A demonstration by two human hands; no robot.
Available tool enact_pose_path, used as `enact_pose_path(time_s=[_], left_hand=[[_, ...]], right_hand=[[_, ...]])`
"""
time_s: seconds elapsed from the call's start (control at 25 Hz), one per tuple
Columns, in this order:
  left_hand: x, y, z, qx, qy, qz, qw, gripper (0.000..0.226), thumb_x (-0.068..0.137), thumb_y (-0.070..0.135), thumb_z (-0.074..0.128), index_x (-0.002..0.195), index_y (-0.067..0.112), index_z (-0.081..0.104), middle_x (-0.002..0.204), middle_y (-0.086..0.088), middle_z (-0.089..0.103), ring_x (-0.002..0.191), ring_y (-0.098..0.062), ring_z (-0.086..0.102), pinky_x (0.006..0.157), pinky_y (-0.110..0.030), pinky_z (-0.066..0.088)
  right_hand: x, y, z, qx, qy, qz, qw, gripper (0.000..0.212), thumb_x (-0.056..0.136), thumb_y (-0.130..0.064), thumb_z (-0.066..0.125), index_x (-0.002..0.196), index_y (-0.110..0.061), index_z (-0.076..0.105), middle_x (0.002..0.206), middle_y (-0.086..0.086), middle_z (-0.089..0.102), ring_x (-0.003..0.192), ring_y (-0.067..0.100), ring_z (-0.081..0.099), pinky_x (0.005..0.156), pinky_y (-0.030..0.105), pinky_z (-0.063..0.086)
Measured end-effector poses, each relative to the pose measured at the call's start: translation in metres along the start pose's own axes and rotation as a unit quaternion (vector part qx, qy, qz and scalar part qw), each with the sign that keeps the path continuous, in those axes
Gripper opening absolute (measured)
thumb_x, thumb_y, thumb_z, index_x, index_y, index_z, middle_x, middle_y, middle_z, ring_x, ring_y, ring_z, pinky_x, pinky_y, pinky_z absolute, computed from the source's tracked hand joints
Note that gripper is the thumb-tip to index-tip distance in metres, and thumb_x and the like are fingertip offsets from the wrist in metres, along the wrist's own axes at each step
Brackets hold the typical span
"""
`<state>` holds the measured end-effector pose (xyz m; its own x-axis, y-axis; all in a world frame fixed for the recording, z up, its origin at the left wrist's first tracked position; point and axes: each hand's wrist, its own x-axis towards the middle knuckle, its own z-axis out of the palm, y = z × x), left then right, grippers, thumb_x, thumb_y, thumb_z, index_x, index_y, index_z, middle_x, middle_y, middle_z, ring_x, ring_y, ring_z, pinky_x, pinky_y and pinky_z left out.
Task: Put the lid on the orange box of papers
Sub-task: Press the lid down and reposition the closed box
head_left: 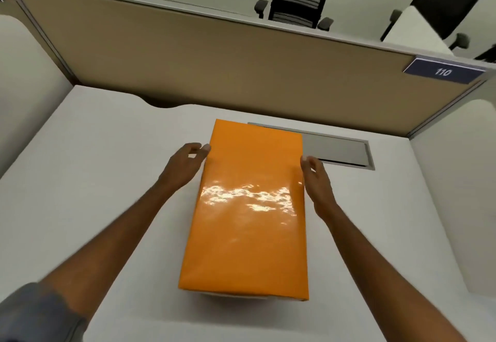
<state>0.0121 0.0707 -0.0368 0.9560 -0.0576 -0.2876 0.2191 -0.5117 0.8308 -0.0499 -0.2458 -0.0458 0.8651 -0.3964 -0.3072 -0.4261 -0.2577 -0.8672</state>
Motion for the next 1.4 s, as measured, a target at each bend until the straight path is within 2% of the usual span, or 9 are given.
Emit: enact_pose_path(time_s=[0.12, 0.32, 0.56, 0.68, 0.8, 0.88, 1.0, 1.2, 1.4], left_hand=[[0.053, 0.027, 0.014, -0.014, -0.016, 0.005, 1.000, 0.076, 0.094, 0.057, 0.054, 0.155, 0.016, 0.034, 0.161, -0.009, 0.038, 0.142, -0.032, 0.046, 0.111, -0.049, 0.041], [0.106, 0.023, 0.034, -0.015, -0.040, -0.002, 0.999, 0.067, 0.093, 0.055, 0.057, 0.145, 0.014, 0.047, 0.147, -0.012, 0.054, 0.130, -0.034, 0.056, 0.104, -0.047, 0.048], [0.129, 0.004, 0.038, -0.128, -0.062, -0.058, 0.988, 0.068, 0.084, 0.056, 0.069, 0.140, 0.019, 0.055, 0.137, -0.008, 0.061, 0.117, -0.030, 0.062, 0.086, -0.041, 0.051], [0.129, 0.006, 0.042, -0.140, -0.054, -0.066, 0.987, 0.070, 0.084, 0.055, 0.069, 0.143, 0.021, 0.051, 0.140, -0.009, 0.059, 0.122, -0.034, 0.061, 0.092, -0.047, 0.052], [0.111, 0.014, 0.044, -0.085, -0.012, -0.062, 0.994, 0.087, 0.084, 0.065, 0.061, 0.155, 0.024, 0.030, 0.156, -0.009, 0.045, 0.135, -0.037, 0.051, 0.103, -0.055, 0.046], [0.086, 0.018, 0.037, -0.089, -0.001, -0.088, 0.992, 0.101, 0.078, 0.076, 0.054, 0.159, 0.027, 0.019, 0.162, -0.005, 0.038, 0.143, -0.035, 0.043, 0.109, -0.057, 0.041], [0.022, 0.000, 0.020, -0.088, -0.040, -0.099, 0.990, 0.107, 0.070, 0.082, 0.058, 0.158, 0.033, 0.021, 0.161, 0.000, 0.039, 0.142, -0.031, 0.045, 0.108, -0.056, 0.041], [-0.085, -0.050, 0.013, -0.034, -0.177, -0.192, 0.965, 0.153, 0.020, 0.096, 0.063, 0.156, 0.038, 0.022, 0.161, -0.004, 0.039, 0.139, -0.039, 0.048, 0.103, -0.062, 0.047], [-0.125, -0.058, 0.041, -0.010, -0.113, -0.146, 0.983, 0.120, 0.051, 0.080, 0.074, 0.152, 0.046, 0.019, 0.154, -0.001, 0.045, 0.124, -0.030, 0.054, 0.102, -0.055, 0.047]], right_hand=[[0.047, -0.026, 0.014, -0.020, 0.009, -0.009, 1.000, 0.061, 0.104, -0.053, 0.042, 0.150, -0.012, 0.044, 0.153, 0.012, 0.051, 0.138, 0.030, 0.051, 0.113, 0.048, 0.045], [0.081, -0.027, 0.033, -0.025, 0.044, -0.020, 0.999, 0.051, 0.106, -0.042, 0.047, 0.120, 0.004, 0.063, 0.110, 0.023, 0.066, 0.097, 0.025, 0.061, 0.088, 0.045, 0.051], [0.095, -0.009, 0.028, 0.082, 0.008, 0.018, 0.996, 0.045, 0.099, -0.052, 0.058, 0.131, -0.022, 0.065, 0.128, 0.007, 0.068, 0.117, 0.031, 0.068, 0.098, 0.051, 0.059], [0.092, -0.007, 0.034, 0.023, 0.078, -0.013, 0.997, 0.046, 0.101, -0.051, 0.055, 0.131, -0.018, 0.066, 0.127, 0.007, 0.069, 0.114, 0.026, 0.067, 0.099, 0.048, 0.058], [0.079, -0.016, 0.032, 0.012, 0.119, -0.028, 0.992, 0.043, 0.105, -0.044, 0.048, 0.130, -0.013, 0.066, 0.122, 0.009, 0.071, 0.112, 0.025, 0.067, 0.100, 0.047, 0.056], [0.065, -0.021, 0.023, 0.010, 0.080, 0.000, 0.997, 0.051, 0.104, -0.048, 0.048, 0.146, -0.019, 0.052, 0.142, 0.007, 0.063, 0.127, 0.024, 0.061, 0.109, 0.043, 0.050], [0.017, -0.010, 0.014, -0.017, -0.016, 0.035, 0.999, 0.077, 0.097, -0.062, 0.050, 0.161, -0.029, 0.022, 0.167, 0.000, 0.035, 0.148, 0.023, 0.042, 0.113, 0.040, 0.040], [-0.085, 0.029, 0.013, -0.122, -0.088, -0.020, 0.988, 0.103, 0.081, -0.087, 0.043, 0.159, -0.048, -0.010, 0.172, -0.021, -0.003, 0.157, 0.005, 0.009, 0.124, 0.037, 0.019], [-0.126, 0.064, 0.031, -0.252, -0.007, -0.121, 0.960, 0.089, 0.090, -0.082, 0.035, 0.157, -0.052, -0.014, 0.167, -0.029, -0.021, 0.156, 0.004, 0.013, 0.113, 0.033, 0.037]])
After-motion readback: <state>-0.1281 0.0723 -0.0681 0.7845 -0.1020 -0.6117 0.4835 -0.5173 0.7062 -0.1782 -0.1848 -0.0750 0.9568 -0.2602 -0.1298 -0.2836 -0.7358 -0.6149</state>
